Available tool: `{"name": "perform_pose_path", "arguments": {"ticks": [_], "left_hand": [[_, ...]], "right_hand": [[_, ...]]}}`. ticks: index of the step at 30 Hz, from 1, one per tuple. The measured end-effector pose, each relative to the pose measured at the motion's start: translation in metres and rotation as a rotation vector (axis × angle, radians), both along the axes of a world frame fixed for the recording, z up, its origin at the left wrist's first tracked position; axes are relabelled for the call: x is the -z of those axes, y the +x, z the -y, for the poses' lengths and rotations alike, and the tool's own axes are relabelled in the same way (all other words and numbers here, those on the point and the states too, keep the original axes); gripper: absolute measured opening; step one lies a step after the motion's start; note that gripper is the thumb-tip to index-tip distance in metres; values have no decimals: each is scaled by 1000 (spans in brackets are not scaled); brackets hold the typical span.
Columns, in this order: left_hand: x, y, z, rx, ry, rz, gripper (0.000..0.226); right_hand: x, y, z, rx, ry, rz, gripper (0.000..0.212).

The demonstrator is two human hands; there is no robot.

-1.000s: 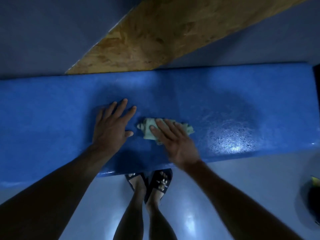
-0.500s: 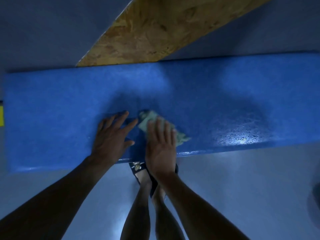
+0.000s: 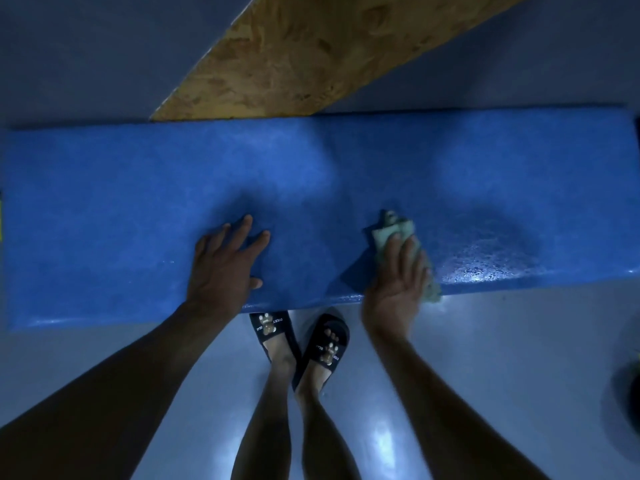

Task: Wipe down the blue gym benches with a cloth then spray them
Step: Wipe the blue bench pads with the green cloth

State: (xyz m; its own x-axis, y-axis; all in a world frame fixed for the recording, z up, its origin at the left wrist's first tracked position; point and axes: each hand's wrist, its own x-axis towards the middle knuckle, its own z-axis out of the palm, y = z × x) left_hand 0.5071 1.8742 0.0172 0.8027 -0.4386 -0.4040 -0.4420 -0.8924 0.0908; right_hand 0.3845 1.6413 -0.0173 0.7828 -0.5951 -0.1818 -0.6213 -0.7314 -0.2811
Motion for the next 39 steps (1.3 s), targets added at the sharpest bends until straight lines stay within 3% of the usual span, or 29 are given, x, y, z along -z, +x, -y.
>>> {"name": "perform_pose_path", "arguments": {"ticks": [5,8,10,12,15,20,22,26,31,35,39], "left_hand": [[-3,0,0,21,16,-2,89],[-5,1,0,34,42,-14,89],[-5,1,0,27,52,-26,87],[-5,0,2,20,56,-24,86],[-5,-1,5,12,61,-30,87],[-4,-4,7,0,68,-17,88],[-5,-5,8,-6,71,-16,89],[-5,-5,8,-14,44,-13,90],[-5,-6,9,-6,71,-24,89],[-5,-6,9,8,71,-12,90],[-5,-7,11,-4,74,-19,90]], "right_hand": [[-6,-6,-89,-499,100,57,66],[-6,-10,-47,-767,100,67,66],[-5,-21,2,-824,45,45,69],[-5,-37,54,-680,1,44,68],[-4,-66,105,-285,-18,60,63],[9,-63,54,276,95,208,66],[10,-47,-2,295,164,243,67],[-3,-41,-69,22,238,225,58],[0,-60,24,-423,122,149,58],[-6,-63,113,-108,-25,176,60],[-4,-54,113,122,-1,177,63]]}}
